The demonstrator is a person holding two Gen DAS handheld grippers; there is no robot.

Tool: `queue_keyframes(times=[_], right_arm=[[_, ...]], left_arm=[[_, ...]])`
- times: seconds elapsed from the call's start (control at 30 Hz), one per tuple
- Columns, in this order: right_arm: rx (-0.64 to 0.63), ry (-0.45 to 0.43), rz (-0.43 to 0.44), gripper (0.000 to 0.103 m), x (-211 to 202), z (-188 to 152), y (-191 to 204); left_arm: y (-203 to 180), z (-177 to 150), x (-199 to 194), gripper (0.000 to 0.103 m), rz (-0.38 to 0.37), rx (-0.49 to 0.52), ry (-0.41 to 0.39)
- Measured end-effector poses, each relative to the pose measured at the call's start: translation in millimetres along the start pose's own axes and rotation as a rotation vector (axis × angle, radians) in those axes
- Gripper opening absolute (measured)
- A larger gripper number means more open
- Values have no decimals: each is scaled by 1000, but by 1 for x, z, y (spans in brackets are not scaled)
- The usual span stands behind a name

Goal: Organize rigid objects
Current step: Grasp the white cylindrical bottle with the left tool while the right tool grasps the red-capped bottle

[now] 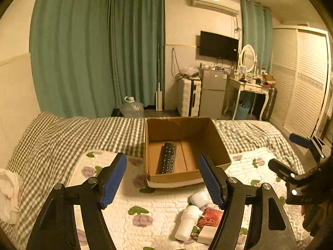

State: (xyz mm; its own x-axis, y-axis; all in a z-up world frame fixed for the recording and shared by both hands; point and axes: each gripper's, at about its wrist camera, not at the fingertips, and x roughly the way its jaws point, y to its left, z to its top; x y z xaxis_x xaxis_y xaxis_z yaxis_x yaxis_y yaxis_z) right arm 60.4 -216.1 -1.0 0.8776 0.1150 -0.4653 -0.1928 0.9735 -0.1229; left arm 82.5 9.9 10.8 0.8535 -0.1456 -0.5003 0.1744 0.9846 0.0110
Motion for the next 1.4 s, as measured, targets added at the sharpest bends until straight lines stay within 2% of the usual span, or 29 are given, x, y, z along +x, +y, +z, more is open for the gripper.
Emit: queue_keyframes(times=[0.13, 0.33, 0.5, 0.7, 0.93, 1.1, 1.23, 1.4], right_arm=[[3, 67, 6, 103, 16, -23, -4], [27, 201, -9, 103, 46, -58, -13], [84, 312, 42, 103, 69, -88, -21], [-25, 414, 53, 103, 89, -118, -4], [-87, 498, 108, 103, 106, -138, 10], [-65, 529, 168, 103, 116, -145, 10], [-84, 559, 182, 103, 123, -150, 16], [-142, 596, 177, 103, 131, -159, 29]], left_arm=[[-8, -17, 14, 74, 12, 41, 31], [-19, -50, 50, 74, 2, 93, 123], [-24, -75, 77, 74, -8, 110, 202], [-28, -102, 107, 72, -62, 111, 333], [-35, -123, 121, 72, -152, 127, 443], [-41, -134, 133, 72, -183, 134, 501], [-46, -137, 145, 72, -228, 128, 538], [-50, -145, 165, 71, -216, 128, 601]])
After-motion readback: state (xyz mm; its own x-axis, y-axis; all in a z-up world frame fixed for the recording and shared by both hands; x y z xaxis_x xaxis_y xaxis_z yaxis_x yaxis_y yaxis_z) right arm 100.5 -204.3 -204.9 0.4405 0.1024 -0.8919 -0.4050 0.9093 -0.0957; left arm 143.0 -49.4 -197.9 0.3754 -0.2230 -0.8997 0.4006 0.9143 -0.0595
